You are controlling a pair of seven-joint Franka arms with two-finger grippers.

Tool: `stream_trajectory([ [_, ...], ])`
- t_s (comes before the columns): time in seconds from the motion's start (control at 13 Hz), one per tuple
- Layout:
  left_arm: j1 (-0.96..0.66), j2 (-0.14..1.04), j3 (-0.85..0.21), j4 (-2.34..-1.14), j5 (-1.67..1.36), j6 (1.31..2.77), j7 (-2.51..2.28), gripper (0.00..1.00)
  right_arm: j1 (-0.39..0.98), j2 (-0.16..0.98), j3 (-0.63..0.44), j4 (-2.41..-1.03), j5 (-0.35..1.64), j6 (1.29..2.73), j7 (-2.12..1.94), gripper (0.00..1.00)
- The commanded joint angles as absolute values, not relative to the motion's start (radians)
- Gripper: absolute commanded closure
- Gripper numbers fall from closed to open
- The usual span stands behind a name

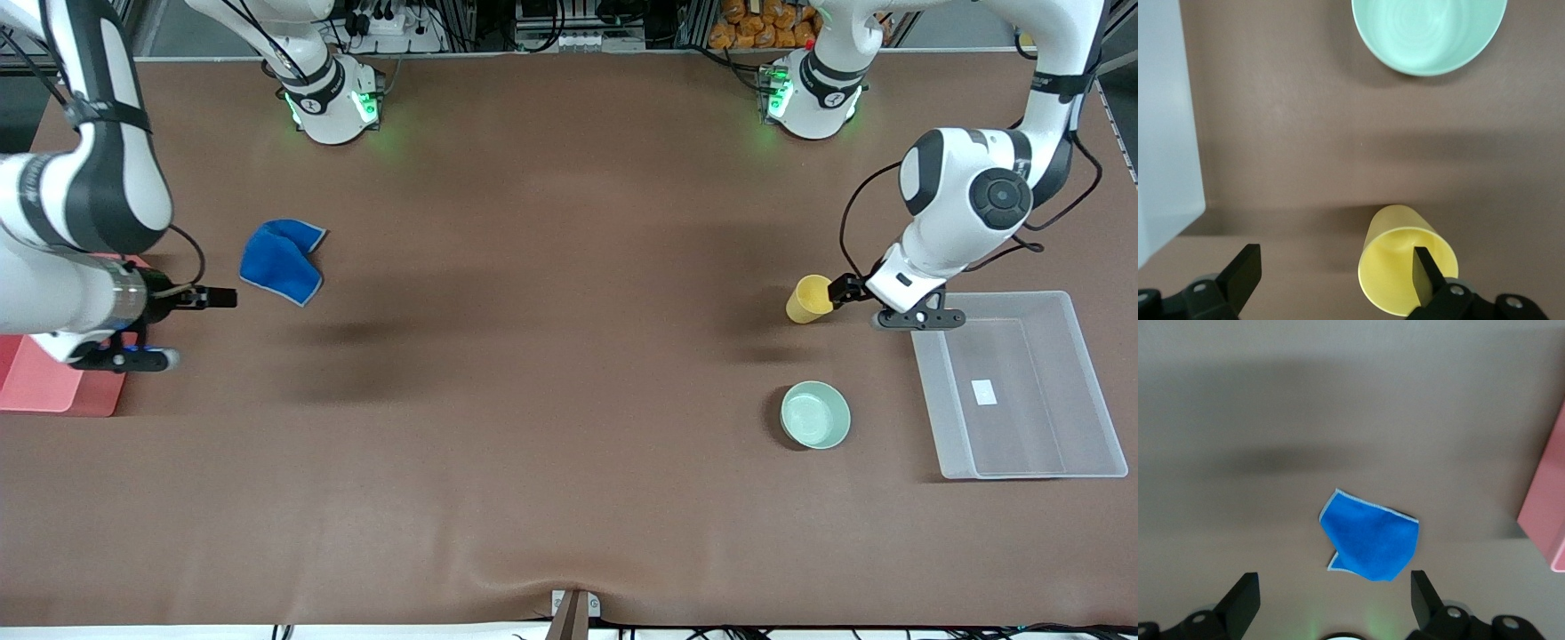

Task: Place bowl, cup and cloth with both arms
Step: 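Grasp the blue cloth with the right gripper while the left gripper lowers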

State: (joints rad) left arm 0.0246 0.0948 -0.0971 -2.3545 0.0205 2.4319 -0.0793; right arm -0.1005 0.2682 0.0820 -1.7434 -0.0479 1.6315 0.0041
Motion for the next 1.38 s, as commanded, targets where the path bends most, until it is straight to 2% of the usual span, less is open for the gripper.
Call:
stream_trajectory([
  [0.0,0.021,0.098,-0.103,-2.378,0.031,2.460,-0.103,0.00,-0.136,0.141,0.094,-2.006,-0.052,1.794,-0.057,0.00],
  [0.31,0.025,0.106,-0.112,-2.379,0.031,2.467,-0.101,0.00,-0.167,0.049,0.094,-2.325,-0.052,2.085,-0.086,0.00],
  [0.46,0.026,0.115,-0.112,-2.370,0.032,2.468,-0.101,0.00,-0.193,0.026,0.094,-2.432,-0.051,2.193,-0.139,0.00],
  [0.69,0.029,0.150,-0.112,-2.330,0.031,2.496,-0.101,0.00,-0.215,0.011,0.094,-2.531,-0.051,2.278,-0.160,0.00],
  [1.0,0.031,0.274,-0.110,-2.232,0.031,2.580,-0.103,0.00,-0.215,-0.011,0.092,-2.608,-0.052,2.359,-0.181,0.00],
  [1.31,0.044,0.429,-0.104,-1.999,0.032,2.591,-0.103,0.00,-0.247,0.053,0.091,-2.689,-0.052,2.577,-0.213,0.01],
])
